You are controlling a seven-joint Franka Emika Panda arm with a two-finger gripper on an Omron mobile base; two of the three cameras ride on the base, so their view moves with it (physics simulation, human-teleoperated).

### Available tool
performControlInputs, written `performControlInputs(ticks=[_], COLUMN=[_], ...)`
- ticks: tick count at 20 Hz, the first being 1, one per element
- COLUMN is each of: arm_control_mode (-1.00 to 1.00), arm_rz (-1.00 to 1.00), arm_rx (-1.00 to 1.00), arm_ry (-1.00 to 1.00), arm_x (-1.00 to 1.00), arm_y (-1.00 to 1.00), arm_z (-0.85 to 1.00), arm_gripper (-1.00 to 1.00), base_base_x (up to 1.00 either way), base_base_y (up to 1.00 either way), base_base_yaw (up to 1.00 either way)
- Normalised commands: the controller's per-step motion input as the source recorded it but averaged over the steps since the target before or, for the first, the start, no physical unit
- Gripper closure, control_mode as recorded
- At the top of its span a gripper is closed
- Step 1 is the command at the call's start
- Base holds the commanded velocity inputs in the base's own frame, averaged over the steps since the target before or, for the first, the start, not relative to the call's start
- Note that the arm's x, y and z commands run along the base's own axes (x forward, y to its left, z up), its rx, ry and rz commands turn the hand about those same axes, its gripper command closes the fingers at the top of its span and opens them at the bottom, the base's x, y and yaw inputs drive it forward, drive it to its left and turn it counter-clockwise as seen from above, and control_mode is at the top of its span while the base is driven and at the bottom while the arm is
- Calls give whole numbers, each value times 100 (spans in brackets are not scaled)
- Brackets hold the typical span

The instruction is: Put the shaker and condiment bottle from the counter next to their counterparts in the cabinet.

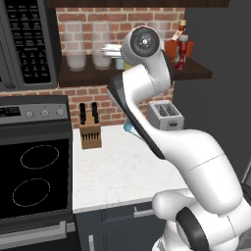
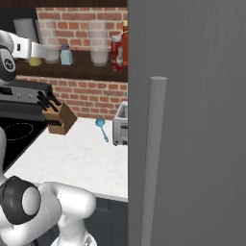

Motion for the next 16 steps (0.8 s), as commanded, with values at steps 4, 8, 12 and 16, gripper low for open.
performControlInputs(ticks=[4,8,12,16], arm_control_mode=[-100,-100,-100,-100], arm_rz=[12,7,5,4], arm_rx=[-7,-4,-3,-2], arm_ry=[0,0,0,0], arm_x=[2,11,16,14], arm_y=[0,0,0,0], arm_z=[-11,0,0,0], arm_gripper=[100,100,100,100], base_base_x=[0,0,0,0], base_base_y=[0,0,0,0], base_base_yaw=[0,0,0,0])
